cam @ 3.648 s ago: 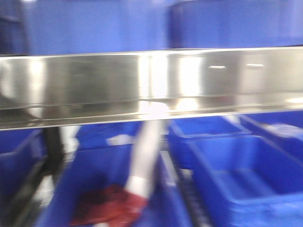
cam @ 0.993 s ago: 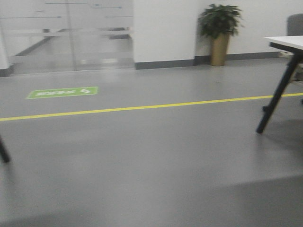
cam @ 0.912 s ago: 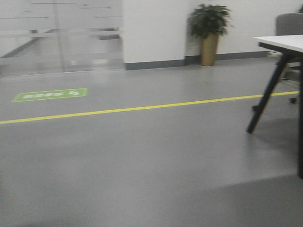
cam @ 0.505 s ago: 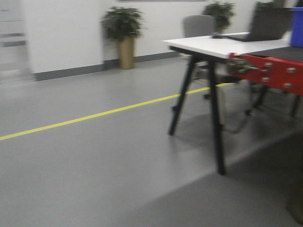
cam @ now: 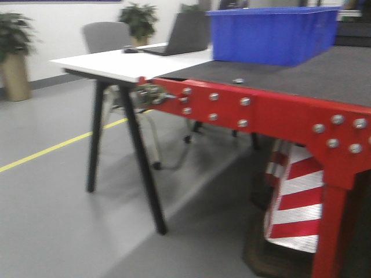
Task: Grab orange capacitor from left shelf to right conveyor
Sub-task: 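Drive the base to the conveyor while holding the capacitor in the right gripper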
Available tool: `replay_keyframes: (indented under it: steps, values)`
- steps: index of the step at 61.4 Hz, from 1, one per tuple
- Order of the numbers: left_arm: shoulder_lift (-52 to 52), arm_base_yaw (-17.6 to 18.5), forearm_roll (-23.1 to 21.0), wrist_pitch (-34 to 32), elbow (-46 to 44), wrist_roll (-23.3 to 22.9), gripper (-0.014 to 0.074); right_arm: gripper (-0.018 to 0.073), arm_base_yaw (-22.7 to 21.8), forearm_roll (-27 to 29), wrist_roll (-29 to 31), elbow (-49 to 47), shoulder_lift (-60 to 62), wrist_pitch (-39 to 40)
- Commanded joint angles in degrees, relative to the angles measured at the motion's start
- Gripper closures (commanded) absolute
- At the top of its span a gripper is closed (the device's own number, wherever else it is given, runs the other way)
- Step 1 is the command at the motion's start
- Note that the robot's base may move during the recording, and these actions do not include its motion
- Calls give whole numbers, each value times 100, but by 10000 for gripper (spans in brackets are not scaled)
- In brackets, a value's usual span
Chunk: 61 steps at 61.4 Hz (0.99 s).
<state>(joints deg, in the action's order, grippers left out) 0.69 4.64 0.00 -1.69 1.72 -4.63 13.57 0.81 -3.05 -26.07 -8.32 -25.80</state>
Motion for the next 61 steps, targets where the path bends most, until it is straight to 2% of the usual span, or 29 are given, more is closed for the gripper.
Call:
replay_keyframes:
  steps: [1,61]
  values:
    - [111,9,0,-479,-23,3,701,377,-17,9,3,-161,-79,557]
    - [111,9,0,-479,-23,3,701,377,-17,9,3,-161,-79,557]
